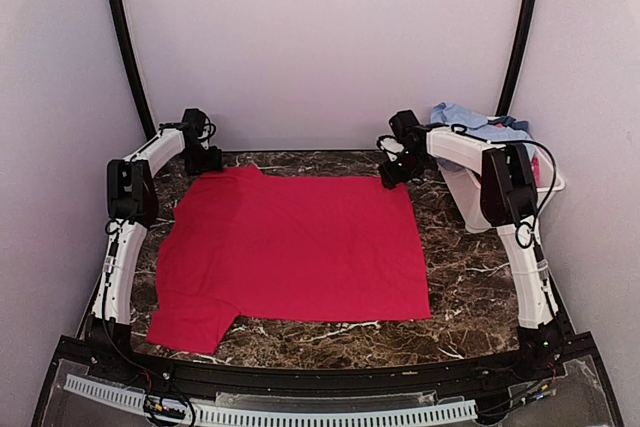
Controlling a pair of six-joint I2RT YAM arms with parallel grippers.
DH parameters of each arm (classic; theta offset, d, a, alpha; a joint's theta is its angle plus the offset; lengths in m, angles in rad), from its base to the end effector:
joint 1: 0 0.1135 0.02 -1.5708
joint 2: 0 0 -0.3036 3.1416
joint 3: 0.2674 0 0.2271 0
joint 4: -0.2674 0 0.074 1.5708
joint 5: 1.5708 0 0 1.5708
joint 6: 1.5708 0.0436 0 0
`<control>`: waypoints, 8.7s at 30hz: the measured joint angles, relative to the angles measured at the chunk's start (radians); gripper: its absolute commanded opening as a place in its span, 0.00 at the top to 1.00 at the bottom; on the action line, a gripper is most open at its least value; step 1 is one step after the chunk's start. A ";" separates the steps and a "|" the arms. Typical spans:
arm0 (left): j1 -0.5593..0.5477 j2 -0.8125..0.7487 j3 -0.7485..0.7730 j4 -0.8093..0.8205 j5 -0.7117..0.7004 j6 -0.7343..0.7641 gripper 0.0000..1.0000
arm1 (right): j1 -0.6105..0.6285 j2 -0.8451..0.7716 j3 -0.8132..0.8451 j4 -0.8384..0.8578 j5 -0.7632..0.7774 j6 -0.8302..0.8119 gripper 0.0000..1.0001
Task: Fold and stack the mixed laundry pile
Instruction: Pick up the flattened T-shirt from the center of the board, then fold the flattened T-shirt at the center of the board, then smooth out the 1/3-folded T-shirt at the center of the board.
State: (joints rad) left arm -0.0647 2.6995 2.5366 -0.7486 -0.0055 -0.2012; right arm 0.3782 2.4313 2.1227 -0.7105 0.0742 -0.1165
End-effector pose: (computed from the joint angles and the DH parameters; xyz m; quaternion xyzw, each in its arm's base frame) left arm 0.5911 -0.0381 0.1741 -0.0654 0.9439 -0.0403 0.3212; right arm 0.5018 0.1959 0.2021 -0.2256 0.9347 0.0001 0.2745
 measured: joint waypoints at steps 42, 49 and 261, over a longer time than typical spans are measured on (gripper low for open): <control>0.000 -0.016 -0.034 0.037 -0.049 0.014 0.08 | -0.063 0.206 0.259 -0.023 -0.049 0.250 1.00; 0.040 -0.016 -0.033 0.068 0.044 -0.012 0.09 | -0.060 0.181 0.216 -0.004 -0.057 0.231 1.00; -0.151 -0.736 -1.030 0.031 0.146 0.058 1.00 | 0.034 -0.490 -0.757 0.097 -0.354 0.137 0.51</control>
State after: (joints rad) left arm -0.2161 1.9633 1.5063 -0.7181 0.1410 -0.1436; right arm 0.4126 1.9411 1.3659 -0.6140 -0.2794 0.0208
